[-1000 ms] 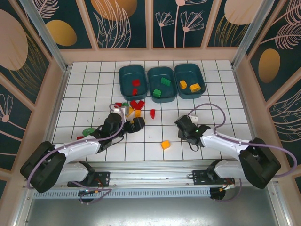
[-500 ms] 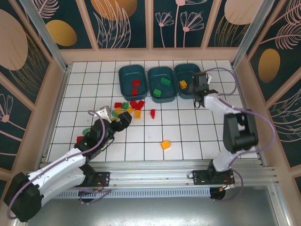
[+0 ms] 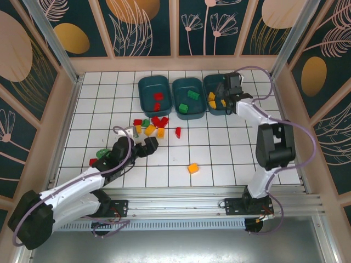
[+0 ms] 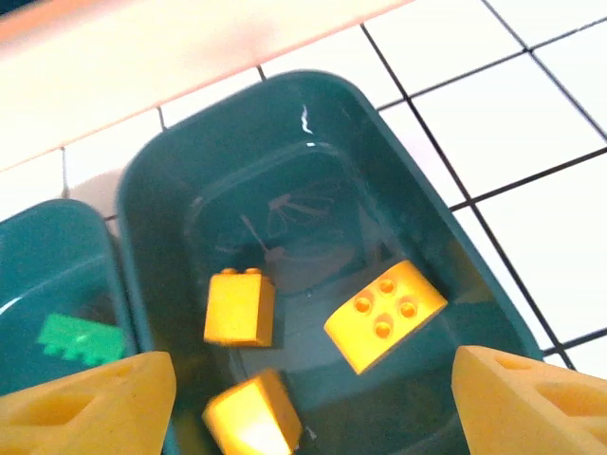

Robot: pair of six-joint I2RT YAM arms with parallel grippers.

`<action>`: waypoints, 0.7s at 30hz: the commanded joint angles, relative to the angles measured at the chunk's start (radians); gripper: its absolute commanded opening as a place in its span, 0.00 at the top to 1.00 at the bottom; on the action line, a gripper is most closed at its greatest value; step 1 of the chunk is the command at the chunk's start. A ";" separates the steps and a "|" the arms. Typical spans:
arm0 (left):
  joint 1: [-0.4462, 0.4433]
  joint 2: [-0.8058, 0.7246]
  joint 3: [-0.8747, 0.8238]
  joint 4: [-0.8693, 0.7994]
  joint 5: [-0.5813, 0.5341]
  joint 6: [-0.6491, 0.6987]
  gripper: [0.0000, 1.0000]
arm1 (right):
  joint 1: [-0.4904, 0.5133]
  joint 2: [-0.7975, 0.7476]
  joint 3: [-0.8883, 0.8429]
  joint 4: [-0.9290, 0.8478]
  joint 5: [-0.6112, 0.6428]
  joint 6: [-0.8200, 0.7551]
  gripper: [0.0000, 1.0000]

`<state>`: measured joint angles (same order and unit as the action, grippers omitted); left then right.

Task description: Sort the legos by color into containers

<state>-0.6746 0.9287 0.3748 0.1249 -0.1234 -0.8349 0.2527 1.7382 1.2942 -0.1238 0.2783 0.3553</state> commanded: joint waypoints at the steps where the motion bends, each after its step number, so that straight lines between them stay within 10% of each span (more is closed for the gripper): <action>1: 0.000 -0.084 0.006 -0.099 -0.145 -0.052 0.02 | 0.065 -0.163 -0.082 -0.024 0.050 -0.011 0.23; 5: 0.026 -0.166 0.032 -0.301 -0.393 -0.142 0.02 | 0.281 -0.349 -0.315 0.010 0.049 0.045 0.23; 14: 0.145 -0.196 -0.026 -0.238 -0.234 -0.145 0.02 | 0.705 -0.436 -0.586 -0.168 0.067 0.287 0.14; 21: 0.143 -0.166 -0.086 -0.095 -0.160 -0.178 0.02 | 0.850 -0.422 -0.657 -0.237 0.013 0.367 0.11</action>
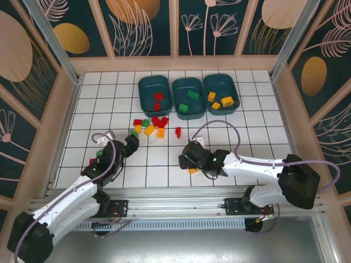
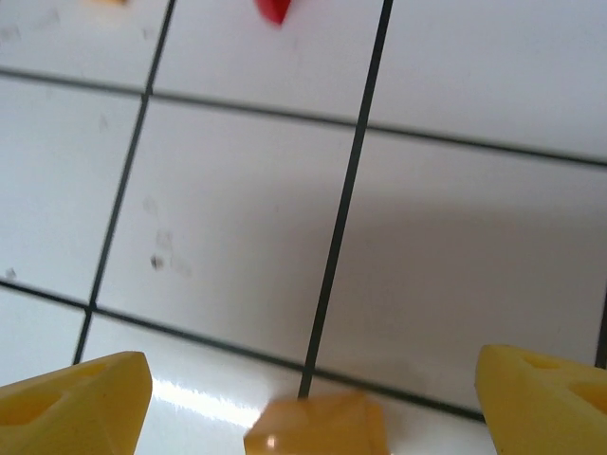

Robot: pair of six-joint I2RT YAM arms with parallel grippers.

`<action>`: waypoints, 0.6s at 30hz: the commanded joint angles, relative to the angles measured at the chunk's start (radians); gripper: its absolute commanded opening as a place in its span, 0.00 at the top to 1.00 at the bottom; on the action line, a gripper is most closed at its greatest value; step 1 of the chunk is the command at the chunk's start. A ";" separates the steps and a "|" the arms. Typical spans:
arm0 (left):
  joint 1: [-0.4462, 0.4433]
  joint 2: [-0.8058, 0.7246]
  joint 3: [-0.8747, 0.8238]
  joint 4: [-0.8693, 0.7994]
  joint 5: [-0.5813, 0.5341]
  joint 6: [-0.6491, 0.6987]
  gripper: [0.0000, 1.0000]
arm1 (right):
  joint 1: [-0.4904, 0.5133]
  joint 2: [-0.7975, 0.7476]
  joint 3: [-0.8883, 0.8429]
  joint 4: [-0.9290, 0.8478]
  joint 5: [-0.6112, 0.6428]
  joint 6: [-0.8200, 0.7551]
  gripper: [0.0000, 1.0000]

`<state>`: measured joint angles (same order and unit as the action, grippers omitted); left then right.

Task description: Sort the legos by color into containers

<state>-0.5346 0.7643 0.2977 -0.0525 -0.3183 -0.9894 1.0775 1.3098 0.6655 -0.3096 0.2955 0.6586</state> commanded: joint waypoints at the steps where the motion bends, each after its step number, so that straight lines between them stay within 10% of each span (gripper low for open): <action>1: 0.004 -0.002 -0.007 0.087 0.039 -0.020 0.01 | 0.039 0.021 -0.032 -0.047 -0.003 0.063 0.11; 18: 0.005 -0.046 0.008 0.037 0.019 0.011 0.02 | -0.018 0.102 0.048 0.004 0.098 -0.048 0.73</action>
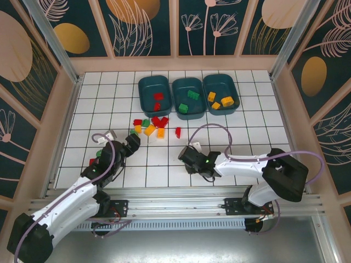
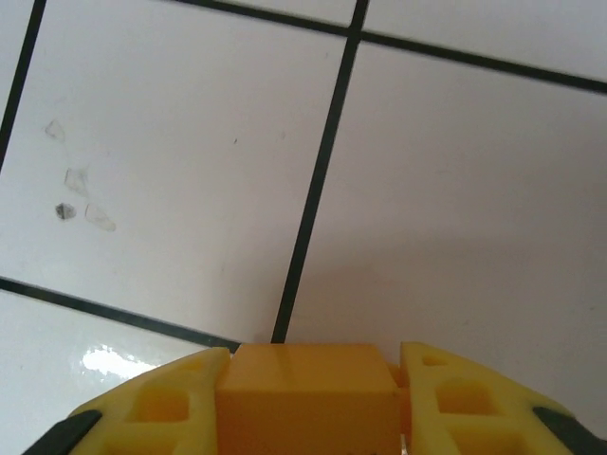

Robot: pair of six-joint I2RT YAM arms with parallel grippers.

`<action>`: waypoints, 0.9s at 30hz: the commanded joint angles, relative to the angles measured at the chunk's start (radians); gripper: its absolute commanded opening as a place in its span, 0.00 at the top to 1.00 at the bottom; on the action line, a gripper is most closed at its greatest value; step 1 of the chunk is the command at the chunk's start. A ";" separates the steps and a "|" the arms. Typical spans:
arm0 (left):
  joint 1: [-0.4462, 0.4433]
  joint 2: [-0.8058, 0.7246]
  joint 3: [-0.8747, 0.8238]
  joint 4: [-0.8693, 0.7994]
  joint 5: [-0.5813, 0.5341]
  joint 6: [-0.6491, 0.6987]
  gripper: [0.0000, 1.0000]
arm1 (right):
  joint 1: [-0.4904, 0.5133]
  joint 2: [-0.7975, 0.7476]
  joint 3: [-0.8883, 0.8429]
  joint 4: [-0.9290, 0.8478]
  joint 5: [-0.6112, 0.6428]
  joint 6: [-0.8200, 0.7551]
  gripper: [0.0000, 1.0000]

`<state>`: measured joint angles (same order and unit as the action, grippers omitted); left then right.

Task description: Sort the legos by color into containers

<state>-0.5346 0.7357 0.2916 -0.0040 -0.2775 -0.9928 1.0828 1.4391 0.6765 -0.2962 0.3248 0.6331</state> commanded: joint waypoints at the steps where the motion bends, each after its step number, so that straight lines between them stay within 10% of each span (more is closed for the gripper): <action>1: 0.004 -0.017 0.017 -0.014 -0.027 0.017 0.02 | -0.051 -0.044 0.045 -0.005 0.079 -0.039 0.73; 15: 0.125 0.029 0.185 -0.181 -0.026 0.097 0.01 | -0.762 0.115 0.369 0.241 -0.038 -0.251 0.71; 22: 0.323 0.103 0.165 -0.206 0.179 0.084 0.02 | -0.865 0.466 0.697 0.160 -0.096 -0.293 0.63; 27: 0.403 0.133 0.169 -0.254 0.171 0.088 0.01 | -0.868 0.498 0.767 0.141 -0.092 -0.296 0.33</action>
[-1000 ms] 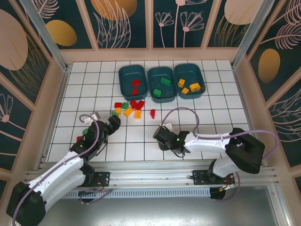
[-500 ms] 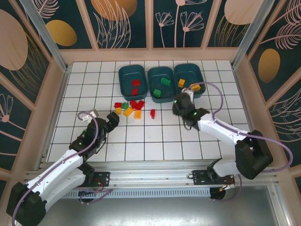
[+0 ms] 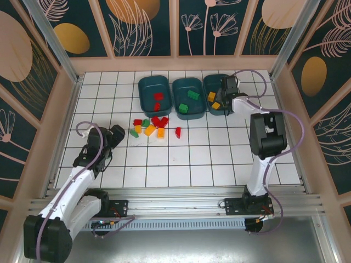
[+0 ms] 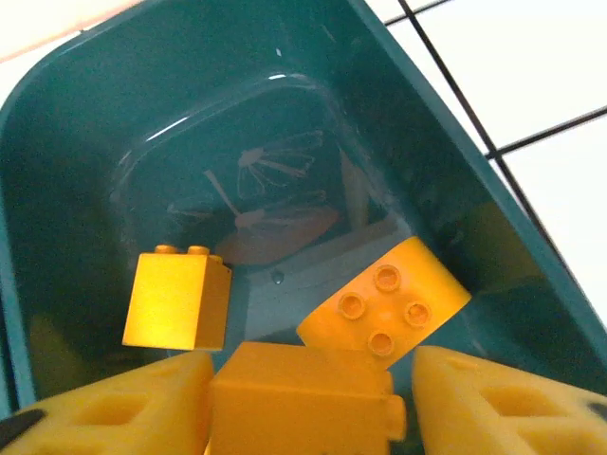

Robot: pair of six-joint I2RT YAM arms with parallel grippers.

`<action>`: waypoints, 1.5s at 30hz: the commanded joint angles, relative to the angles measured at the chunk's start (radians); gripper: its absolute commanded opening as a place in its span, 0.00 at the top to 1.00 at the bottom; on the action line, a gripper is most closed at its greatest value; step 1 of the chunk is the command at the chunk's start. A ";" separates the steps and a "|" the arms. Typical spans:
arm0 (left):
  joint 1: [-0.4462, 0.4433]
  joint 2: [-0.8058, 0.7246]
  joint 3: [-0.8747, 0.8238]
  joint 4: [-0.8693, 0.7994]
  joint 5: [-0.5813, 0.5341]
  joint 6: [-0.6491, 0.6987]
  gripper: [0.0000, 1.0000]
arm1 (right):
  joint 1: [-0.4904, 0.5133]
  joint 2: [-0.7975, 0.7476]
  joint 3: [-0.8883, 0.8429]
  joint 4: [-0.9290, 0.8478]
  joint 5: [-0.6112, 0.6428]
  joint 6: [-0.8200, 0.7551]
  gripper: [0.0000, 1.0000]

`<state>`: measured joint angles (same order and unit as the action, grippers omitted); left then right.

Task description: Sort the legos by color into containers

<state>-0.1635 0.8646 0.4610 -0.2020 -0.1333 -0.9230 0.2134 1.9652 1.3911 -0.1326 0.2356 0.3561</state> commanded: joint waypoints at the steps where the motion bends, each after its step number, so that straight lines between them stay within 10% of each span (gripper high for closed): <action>1: 0.040 0.005 0.005 -0.072 0.011 0.016 0.01 | 0.006 -0.049 0.047 -0.017 0.003 -0.019 0.30; 20: 0.120 0.198 -0.057 -0.048 -0.170 0.041 0.01 | 0.314 -0.486 -0.401 0.133 -0.022 0.068 0.20; 36: 0.127 0.466 0.025 0.279 0.225 0.065 0.15 | 0.314 -0.549 -0.490 0.157 -0.039 0.058 0.20; 45: 0.125 0.373 -0.022 0.191 0.217 0.007 0.21 | 0.314 -0.566 -0.513 0.150 -0.045 0.053 0.20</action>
<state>-0.0357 1.2915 0.4828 0.0006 0.0284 -0.8597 0.5201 1.4376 0.9024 0.0010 0.1936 0.4057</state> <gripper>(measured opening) 0.790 0.802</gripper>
